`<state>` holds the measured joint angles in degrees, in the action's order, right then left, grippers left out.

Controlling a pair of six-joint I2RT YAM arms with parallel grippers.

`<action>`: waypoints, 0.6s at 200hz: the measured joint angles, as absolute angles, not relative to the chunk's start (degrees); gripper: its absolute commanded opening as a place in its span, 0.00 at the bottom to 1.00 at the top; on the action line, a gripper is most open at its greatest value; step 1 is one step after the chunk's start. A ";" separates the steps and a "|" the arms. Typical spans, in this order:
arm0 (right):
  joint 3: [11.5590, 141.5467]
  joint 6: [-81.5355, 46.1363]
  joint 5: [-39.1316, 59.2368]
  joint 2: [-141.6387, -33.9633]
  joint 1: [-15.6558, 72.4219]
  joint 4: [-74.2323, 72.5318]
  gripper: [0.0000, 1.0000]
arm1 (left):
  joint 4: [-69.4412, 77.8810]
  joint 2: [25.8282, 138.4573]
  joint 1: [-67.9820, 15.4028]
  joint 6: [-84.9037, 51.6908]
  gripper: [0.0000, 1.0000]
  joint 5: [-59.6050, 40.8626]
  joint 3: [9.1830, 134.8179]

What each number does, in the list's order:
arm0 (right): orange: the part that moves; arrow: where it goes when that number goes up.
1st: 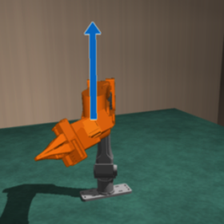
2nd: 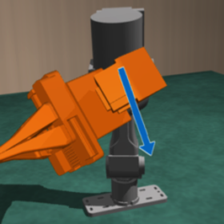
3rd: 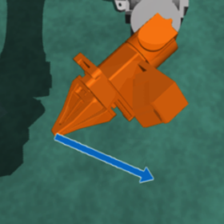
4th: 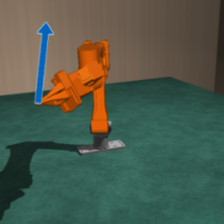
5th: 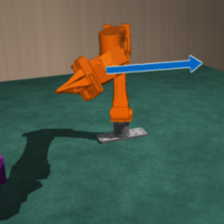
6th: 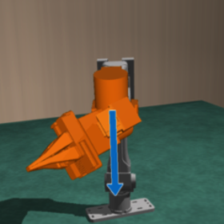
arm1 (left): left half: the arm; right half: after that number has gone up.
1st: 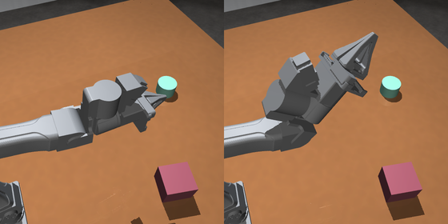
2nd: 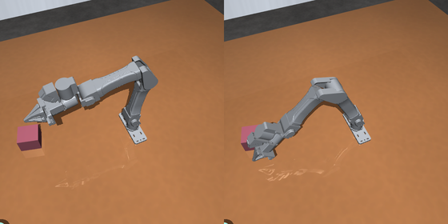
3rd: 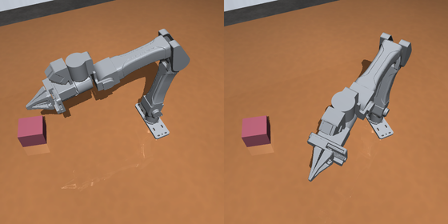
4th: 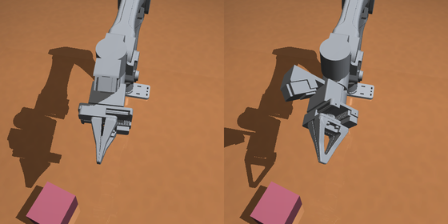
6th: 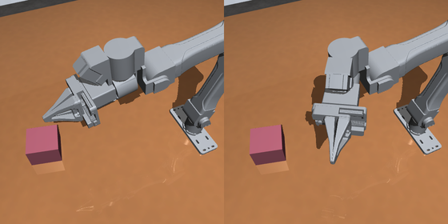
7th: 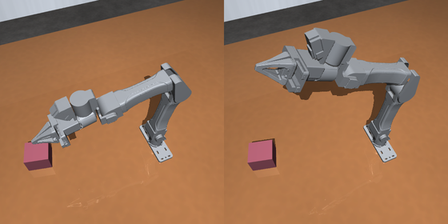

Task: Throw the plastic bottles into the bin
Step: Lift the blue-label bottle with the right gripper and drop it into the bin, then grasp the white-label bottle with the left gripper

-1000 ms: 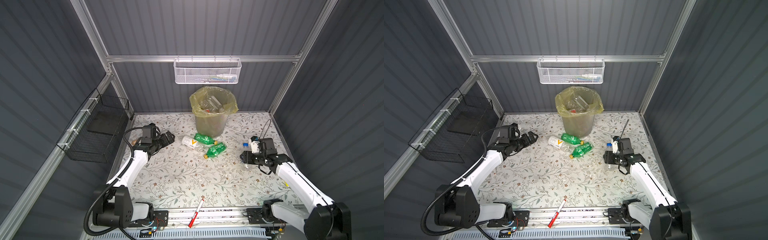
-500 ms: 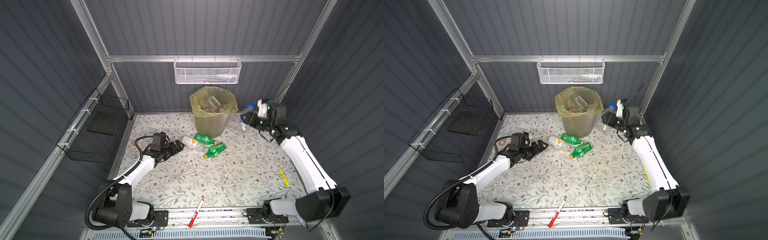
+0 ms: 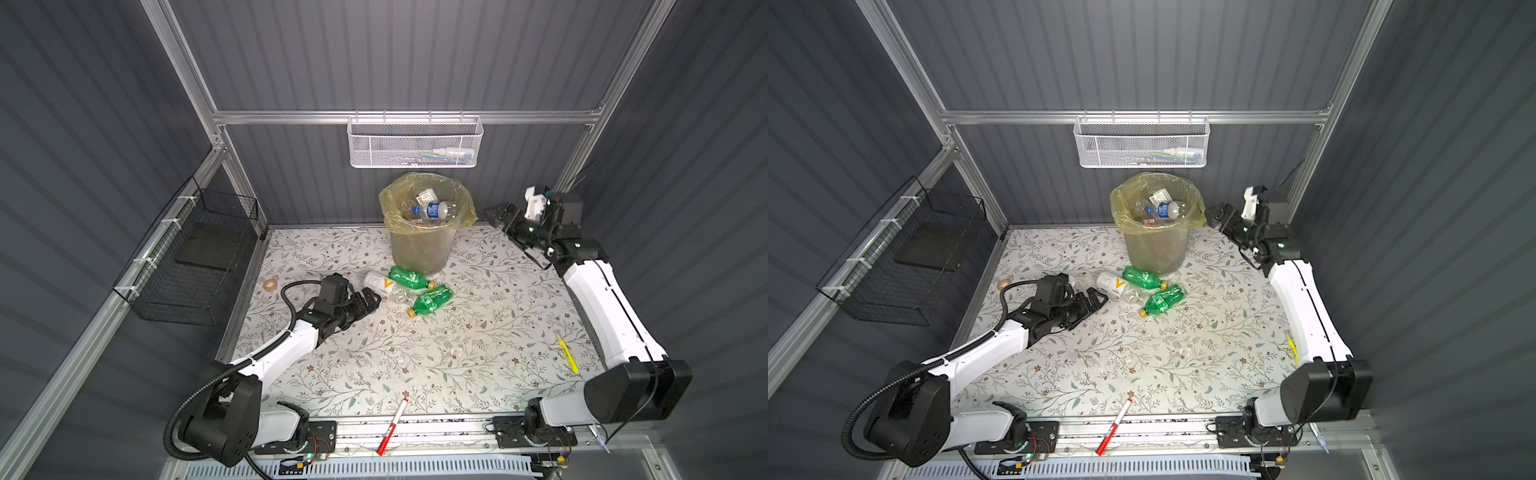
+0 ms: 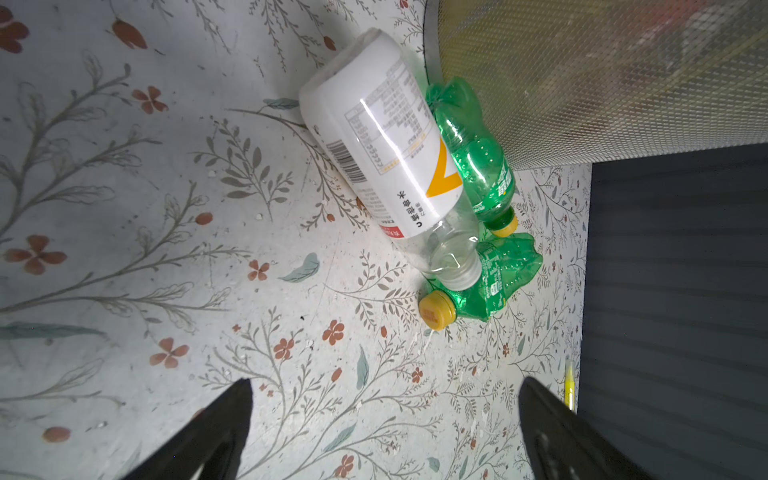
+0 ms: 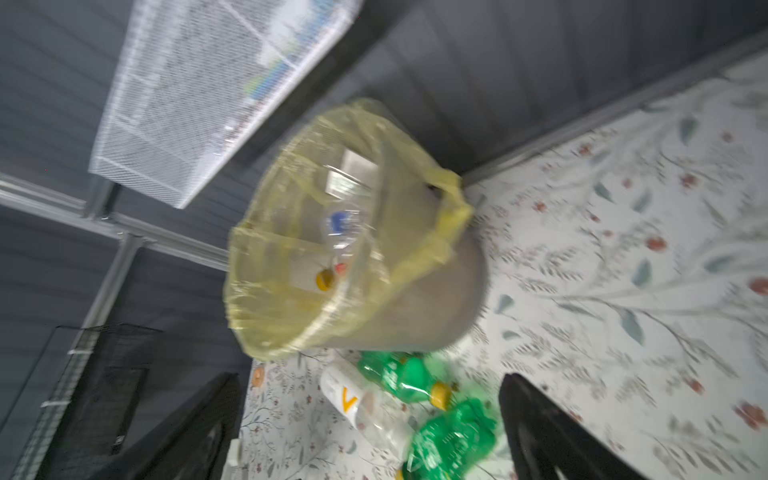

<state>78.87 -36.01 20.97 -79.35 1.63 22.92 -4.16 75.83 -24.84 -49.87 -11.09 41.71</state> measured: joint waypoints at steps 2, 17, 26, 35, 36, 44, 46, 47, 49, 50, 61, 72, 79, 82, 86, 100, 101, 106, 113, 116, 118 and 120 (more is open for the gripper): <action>77.69 -35.99 20.86 -78.63 1.32 22.85 0.99 | -4.16 76.12 -24.84 -49.87 1.00 -11.05 41.89; 70.98 -35.53 20.36 -73.47 0.05 22.96 0.99 | -3.57 78.35 -24.84 -50.22 1.00 -10.68 43.29; 67.64 -35.05 19.75 -69.95 -0.32 23.14 0.99 | -2.81 79.92 -24.84 -50.72 1.00 -10.55 44.18; 64.79 -34.24 19.03 -66.63 -0.56 23.07 0.99 | -1.78 81.69 -24.99 -51.51 1.00 -10.50 44.99; 64.58 -34.20 18.96 -66.39 -0.58 23.07 0.99 | -1.69 81.80 -25.02 -51.59 1.00 -10.52 45.06; 62.30 -33.39 18.26 -63.81 -0.71 23.33 0.99 | -0.69 83.26 -25.12 -52.42 1.00 -10.50 45.67; 61.71 -33.15 18.02 -63.20 -0.73 23.42 0.99 | -0.43 83.64 -25.19 -52.66 1.00 -10.52 45.82; 61.32 -32.99 17.87 -62.78 -0.75 23.53 0.99 | -0.38 83.81 -25.21 -52.75 1.00 -10.50 45.89; 60.95 -32.84 17.69 -62.41 -0.78 23.55 0.99 | -0.14 84.20 -25.28 -53.06 1.00 -10.50 46.04; 60.58 -32.69 17.61 -62.04 -0.78 23.59 0.99 | -0.10 84.31 -25.28 -53.15 1.00 -10.50 46.11; 58.02 -31.53 16.32 -59.99 -0.82 24.10 0.99 | 0.38 86.41 -25.69 -54.54 1.00 -10.37 47.20; 55.57 -30.39 14.90 -58.94 -0.84 24.97 0.99 | 0.60 88.33 -26.00 -56.05 1.00 -10.00 48.31; 54.46 -29.82 14.46 -58.89 -0.93 25.54 0.99 | 0.89 89.58 -26.20 -57.10 1.00 -9.80 48.90; 54.00 -29.58 14.17 -58.98 -0.99 25.85 0.99 | 0.97 90.02 -26.22 -57.49 1.00 -9.72 49.12; 53.49 -29.30 13.78 -59.18 -1.06 26.35 0.99 | 0.99 90.63 -26.22 -58.04 1.00 -9.54 49.45; 52.82 -28.40 13.04 -60.38 -1.23 28.40 0.99 | 0.91 92.75 -26.33 -60.01 1.00 -8.84 50.72; 52.82 -28.38 13.04 -60.47 -1.26 28.49 0.99 | 0.91 92.88 -26.33 -60.12 1.00 -8.84 50.78; 52.82 -28.03 12.80 -60.97 -1.28 28.93 0.99 | 0.89 93.60 -26.33 -60.73 1.00 -8.67 51.37; 52.84 -27.64 12.62 -61.54 -1.41 29.23 0.99 | 0.86 94.74 -26.33 -61.47 1.00 -8.49 52.34; 52.84 -27.49 12.58 -61.73 -1.45 29.30 0.99 | 0.84 95.33 -26.33 -61.82 1.00 -8.45 52.82; 52.84 -27.38 12.56 -61.84 -1.48 29.41 0.99 | 0.78 95.61 -26.33 -62.04 1.00 -8.45 53.17; 52.84 -27.27 12.56 -62.00 -1.48 29.45 0.99 | 0.78 95.98 -26.33 -62.26 1.00 -8.38 53.52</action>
